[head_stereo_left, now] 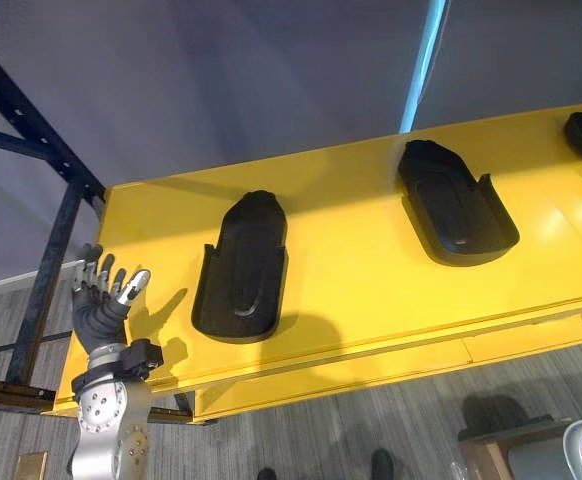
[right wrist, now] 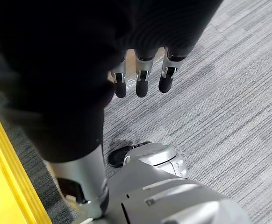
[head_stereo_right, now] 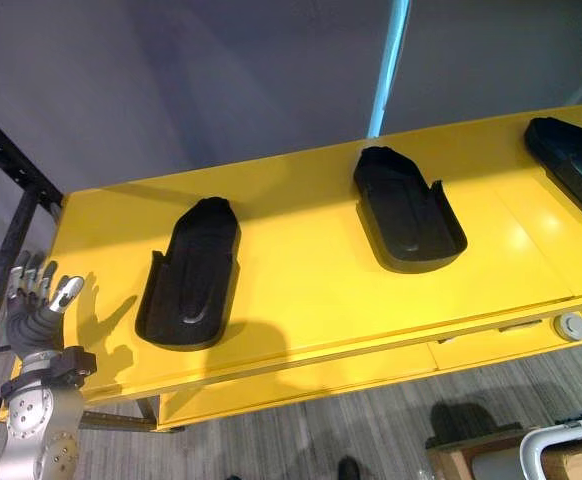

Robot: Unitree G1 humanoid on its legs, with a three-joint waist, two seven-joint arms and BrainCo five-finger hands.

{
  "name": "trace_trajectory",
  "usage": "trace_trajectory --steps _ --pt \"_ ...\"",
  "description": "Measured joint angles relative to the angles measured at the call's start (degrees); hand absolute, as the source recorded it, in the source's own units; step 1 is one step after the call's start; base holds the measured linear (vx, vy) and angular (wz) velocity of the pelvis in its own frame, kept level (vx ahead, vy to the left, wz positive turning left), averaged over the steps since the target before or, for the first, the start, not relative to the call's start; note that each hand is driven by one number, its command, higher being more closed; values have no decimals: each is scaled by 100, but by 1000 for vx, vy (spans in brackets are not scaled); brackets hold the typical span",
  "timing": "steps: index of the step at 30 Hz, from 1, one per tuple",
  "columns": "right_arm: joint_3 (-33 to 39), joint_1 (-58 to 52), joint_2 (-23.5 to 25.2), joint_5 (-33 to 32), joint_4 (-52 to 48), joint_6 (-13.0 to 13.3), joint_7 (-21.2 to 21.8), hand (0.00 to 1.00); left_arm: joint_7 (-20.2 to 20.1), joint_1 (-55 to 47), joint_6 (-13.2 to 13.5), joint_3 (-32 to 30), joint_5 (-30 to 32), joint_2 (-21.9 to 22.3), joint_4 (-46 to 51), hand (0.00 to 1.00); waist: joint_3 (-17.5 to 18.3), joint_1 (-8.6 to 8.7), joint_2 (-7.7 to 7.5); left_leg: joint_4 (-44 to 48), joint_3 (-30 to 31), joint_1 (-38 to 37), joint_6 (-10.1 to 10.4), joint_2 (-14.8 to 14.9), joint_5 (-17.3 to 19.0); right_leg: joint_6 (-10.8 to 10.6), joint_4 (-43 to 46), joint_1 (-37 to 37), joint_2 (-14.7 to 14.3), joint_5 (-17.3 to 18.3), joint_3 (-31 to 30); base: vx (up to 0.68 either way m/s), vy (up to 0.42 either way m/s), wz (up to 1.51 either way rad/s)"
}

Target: Walk over and take plastic housings, then place them on the shelf

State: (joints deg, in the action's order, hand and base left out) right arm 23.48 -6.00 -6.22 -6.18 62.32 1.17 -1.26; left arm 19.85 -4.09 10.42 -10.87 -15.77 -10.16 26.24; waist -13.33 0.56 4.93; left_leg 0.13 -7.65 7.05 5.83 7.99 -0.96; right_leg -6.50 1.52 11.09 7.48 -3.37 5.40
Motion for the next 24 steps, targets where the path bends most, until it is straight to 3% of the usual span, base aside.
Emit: trace_trajectory --steps 2,5,8,13,24 --pt "-9 -76 23 -1 -4 117 -3 0 -244 -698 568 618 292 62 643 100 103 -3 0 -1 3 66 4 6 3 -17 -6 50 -3 9 6 0 0 0" --pt "-134 -83 -3 0 -5 146 -35 0 -768 -1177 863 1422 128 232 806 100 159 3 -7 -1 8 91 17 19 13 -56 -6 55 -16 7 13 32 8 1" --pt "-224 -82 -32 2 -2 149 -45 0 -1241 -1419 863 2057 -284 372 572 100 195 1 -11 0 17 107 18 32 14 -67 -7 53 -31 15 31 0 0 0" --pt "-388 -70 -65 0 0 151 -94 0 -1717 -1445 693 2439 -786 451 84 100 206 11 -21 24 149 185 20 50 12 -71 -6 38 -41 24 149 10 6 10" --pt "-565 -38 -78 -2 4 177 -162 0 -1910 -1637 387 2563 -755 224 -295 100 241 -15 -100 20 139 228 25 76 15 -65 -6 90 -65 32 150 0 1 1"
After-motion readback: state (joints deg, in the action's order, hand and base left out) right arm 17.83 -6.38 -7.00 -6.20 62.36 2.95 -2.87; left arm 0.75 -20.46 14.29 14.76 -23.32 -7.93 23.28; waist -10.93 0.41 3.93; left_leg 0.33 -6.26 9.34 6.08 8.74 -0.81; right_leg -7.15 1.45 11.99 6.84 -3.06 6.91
